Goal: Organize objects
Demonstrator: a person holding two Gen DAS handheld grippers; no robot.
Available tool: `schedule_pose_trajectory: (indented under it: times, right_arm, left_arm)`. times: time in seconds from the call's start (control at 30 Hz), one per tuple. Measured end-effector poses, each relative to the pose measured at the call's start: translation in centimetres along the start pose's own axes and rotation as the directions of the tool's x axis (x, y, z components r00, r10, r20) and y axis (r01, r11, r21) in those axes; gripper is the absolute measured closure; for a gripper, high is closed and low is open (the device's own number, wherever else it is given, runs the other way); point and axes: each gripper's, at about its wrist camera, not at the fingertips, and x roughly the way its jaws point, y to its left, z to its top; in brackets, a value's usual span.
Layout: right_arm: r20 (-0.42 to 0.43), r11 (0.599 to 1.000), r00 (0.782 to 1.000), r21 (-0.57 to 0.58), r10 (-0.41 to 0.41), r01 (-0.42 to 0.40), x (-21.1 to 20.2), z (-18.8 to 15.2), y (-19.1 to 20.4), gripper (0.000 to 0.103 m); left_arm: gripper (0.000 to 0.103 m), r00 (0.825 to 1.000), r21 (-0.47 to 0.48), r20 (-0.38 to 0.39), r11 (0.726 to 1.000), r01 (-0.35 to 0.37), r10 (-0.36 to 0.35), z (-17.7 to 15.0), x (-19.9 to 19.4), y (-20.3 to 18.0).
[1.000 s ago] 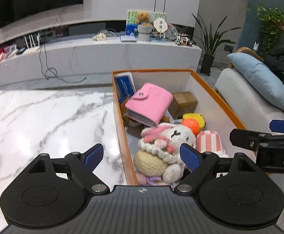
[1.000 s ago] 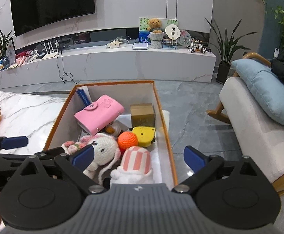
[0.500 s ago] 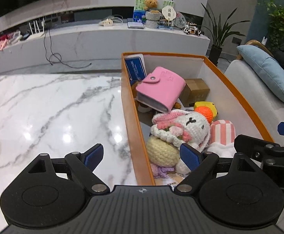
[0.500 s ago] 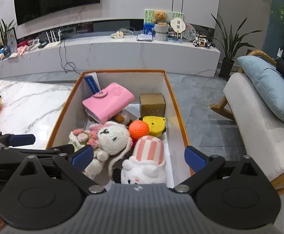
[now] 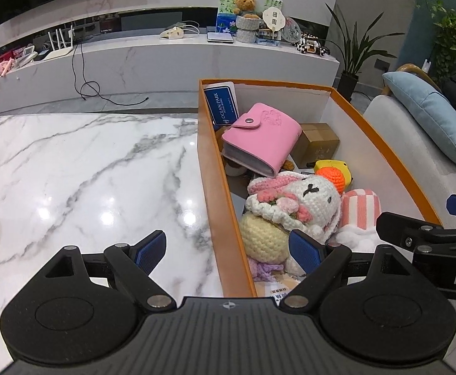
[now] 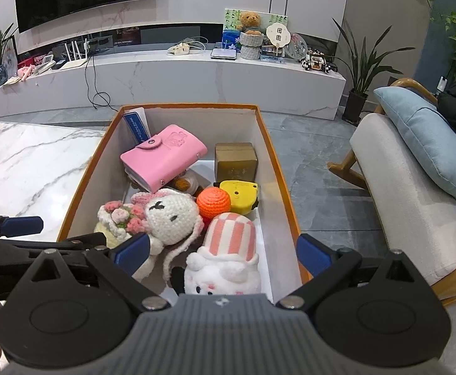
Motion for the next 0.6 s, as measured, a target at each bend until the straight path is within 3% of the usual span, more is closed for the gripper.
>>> schedule_pose_trajectory:
  times: [0.6]
  right_arm:
    - [-0.003,1.0,1.0,-0.002,-0.005,0.005,0.07,-0.15,-0.01,0.003]
  left_arm:
    - [0.002,1.0,0.002,0.013,1.0,-0.011,0.011,-0.15,-0.39,0.11]
